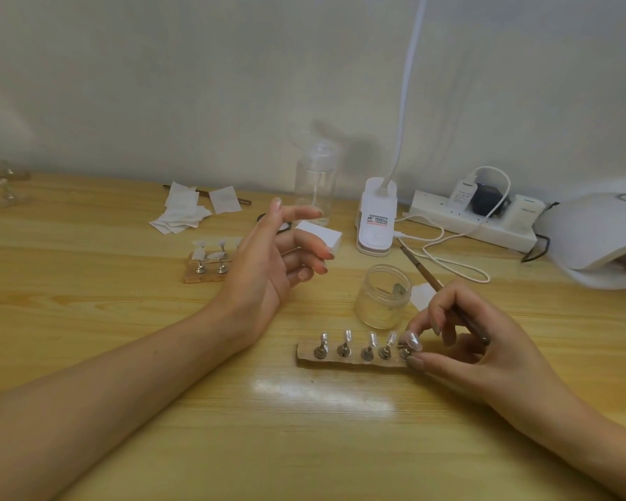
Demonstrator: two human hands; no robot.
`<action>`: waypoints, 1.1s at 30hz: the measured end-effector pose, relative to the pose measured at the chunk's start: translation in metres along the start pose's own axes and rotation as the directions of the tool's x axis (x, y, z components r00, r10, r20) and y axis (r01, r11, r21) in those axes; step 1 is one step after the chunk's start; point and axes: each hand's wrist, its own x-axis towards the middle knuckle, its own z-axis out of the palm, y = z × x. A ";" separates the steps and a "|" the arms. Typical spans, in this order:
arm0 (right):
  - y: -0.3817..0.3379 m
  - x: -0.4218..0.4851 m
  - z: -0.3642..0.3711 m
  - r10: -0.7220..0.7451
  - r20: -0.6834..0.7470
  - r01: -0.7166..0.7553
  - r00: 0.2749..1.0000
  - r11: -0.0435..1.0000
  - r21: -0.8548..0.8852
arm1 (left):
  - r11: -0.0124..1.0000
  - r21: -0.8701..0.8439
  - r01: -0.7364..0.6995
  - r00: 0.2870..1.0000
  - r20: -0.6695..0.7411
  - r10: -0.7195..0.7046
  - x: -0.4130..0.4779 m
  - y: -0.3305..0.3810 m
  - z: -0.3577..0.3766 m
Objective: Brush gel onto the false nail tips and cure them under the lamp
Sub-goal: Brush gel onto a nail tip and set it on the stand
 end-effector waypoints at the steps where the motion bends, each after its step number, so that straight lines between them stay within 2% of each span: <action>1: -0.001 0.000 -0.004 -0.001 0.009 0.001 1.000 1.000 -0.011 | 1.000 -0.008 0.000 1.000 0.003 0.000 0.000 0.000 0.000; 5: -0.013 0.010 -0.029 -0.043 -0.049 0.041 0.998 0.999 -0.025 | 0.996 -0.084 0.000 0.997 0.078 0.006 -0.002 0.004 0.000; 8: -0.031 0.028 -0.039 -0.173 -0.116 0.173 0.978 0.985 -0.015 | 0.995 -0.097 0.011 0.985 0.174 0.006 -0.003 0.005 0.000; 10: -0.044 0.039 -0.032 -0.272 -0.089 0.270 0.958 0.962 -0.033 | 1.000 -0.024 0.004 0.973 0.233 0.002 -0.005 0.005 0.001; 12: -0.056 0.048 -0.016 -0.319 0.007 0.316 0.948 0.937 -0.148 | 0.999 0.034 -0.011 0.959 0.283 0.001 -0.009 0.006 0.003; 14: -0.064 0.053 0.004 -0.348 0.123 0.367 0.930 0.843 -0.392 | 0.999 0.032 -0.002 0.954 0.301 -0.008 -0.010 0.007 0.003; 16: -0.069 0.056 0.020 -0.370 0.234 0.435 0.899 0.690 -0.579 | 1.000 0.004 0.022 0.955 0.296 -0.022 -0.010 0.007 0.002; 18: -0.074 0.060 0.027 -0.385 0.350 0.519 0.854 0.566 -0.641 | 0.998 -0.042 0.047 0.956 0.291 -0.033 -0.010 0.008 0.000; 20: -0.076 0.062 0.028 -0.358 0.433 0.562 0.827 0.515 -0.648 | 0.995 -0.076 0.061 0.957 0.289 -0.036 -0.010 0.008 -0.002; 22: -0.072 0.061 0.021 -0.314 0.425 0.527 0.849 0.569 -0.632 | 0.988 -0.126 0.093 0.960 0.275 -0.055 -0.010 0.009 -0.002; 24: -0.061 0.056 0.007 -0.307 0.299 0.427 0.904 0.699 -0.574 | 0.977 -0.173 0.124 0.972 0.220 -0.085 -0.009 0.010 -0.003; 26: -0.041 0.045 -0.010 -0.337 0.156 0.369 0.929 0.787 -0.494 | 0.969 -0.204 0.136 0.977 0.187 -0.098 -0.008 0.011 -0.005; 29: -0.012 0.022 -0.026 -0.233 0.062 0.241 0.970 0.912 -0.332 | 0.963 -0.226 0.150 0.980 0.161 -0.114 -0.006 0.012 -0.004; 31: 0.001 0.009 -0.030 -0.168 0.040 0.173 0.985 0.951 -0.255 | 0.961 -0.228 0.156 0.979 0.167 -0.120 -0.007 0.011 -0.002; 33: 0.005 0.006 -0.032 -0.192 0.024 0.192 0.981 0.948 -0.252 | 0.963 -0.214 0.161 0.976 0.181 -0.123 -0.006 0.010 -0.002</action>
